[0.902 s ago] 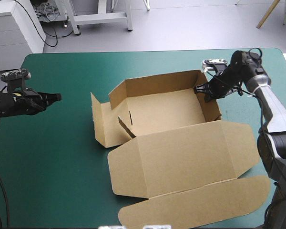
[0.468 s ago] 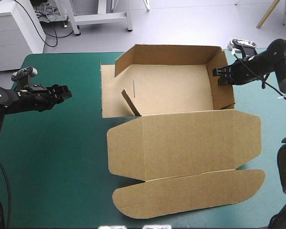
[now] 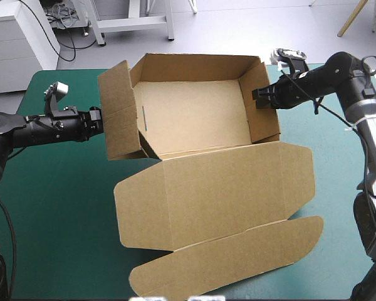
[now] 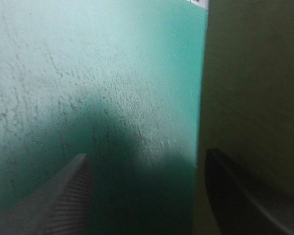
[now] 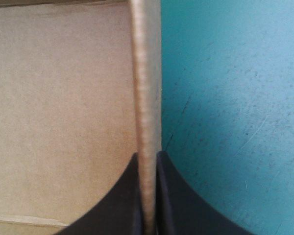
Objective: Fold the box
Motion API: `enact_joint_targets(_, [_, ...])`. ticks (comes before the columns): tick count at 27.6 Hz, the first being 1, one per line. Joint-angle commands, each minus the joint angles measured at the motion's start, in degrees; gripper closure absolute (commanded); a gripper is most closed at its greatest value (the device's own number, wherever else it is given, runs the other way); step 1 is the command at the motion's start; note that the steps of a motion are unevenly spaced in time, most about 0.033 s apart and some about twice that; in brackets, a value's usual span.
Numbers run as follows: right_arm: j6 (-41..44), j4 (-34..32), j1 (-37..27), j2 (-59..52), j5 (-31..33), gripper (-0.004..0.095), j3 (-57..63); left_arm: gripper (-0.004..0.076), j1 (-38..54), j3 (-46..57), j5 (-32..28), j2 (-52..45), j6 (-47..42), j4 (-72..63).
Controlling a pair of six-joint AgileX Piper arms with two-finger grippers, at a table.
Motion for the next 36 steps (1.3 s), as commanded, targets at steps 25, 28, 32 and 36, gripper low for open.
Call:
enact_joint_targets(25, [9.87, -1.66, 17.17, 3.32, -14.77, 0.0921, -0.26, 0.0277, -1.96, -1.58, 8.33, -2.39, -4.79, 9.40])
enact_joint_targets(28, [11.96, -5.66, 20.82, 3.77, -16.48, 0.0921, -0.26, 0.0342, -6.07, -1.58, 6.63, -2.39, -9.15, 17.82])
enact_joint_targets(32, [17.20, -13.84, 23.67, 4.91, -15.26, 0.0922, -0.26, 0.0388, -10.61, -1.58, 1.21, -2.39, -18.34, 28.32])
enact_joint_targets(36, [17.80, -11.91, 24.49, 5.39, -14.97, 0.0922, -0.26, 0.0450, -17.23, -1.58, -6.04, -2.28, -36.48, 46.46])
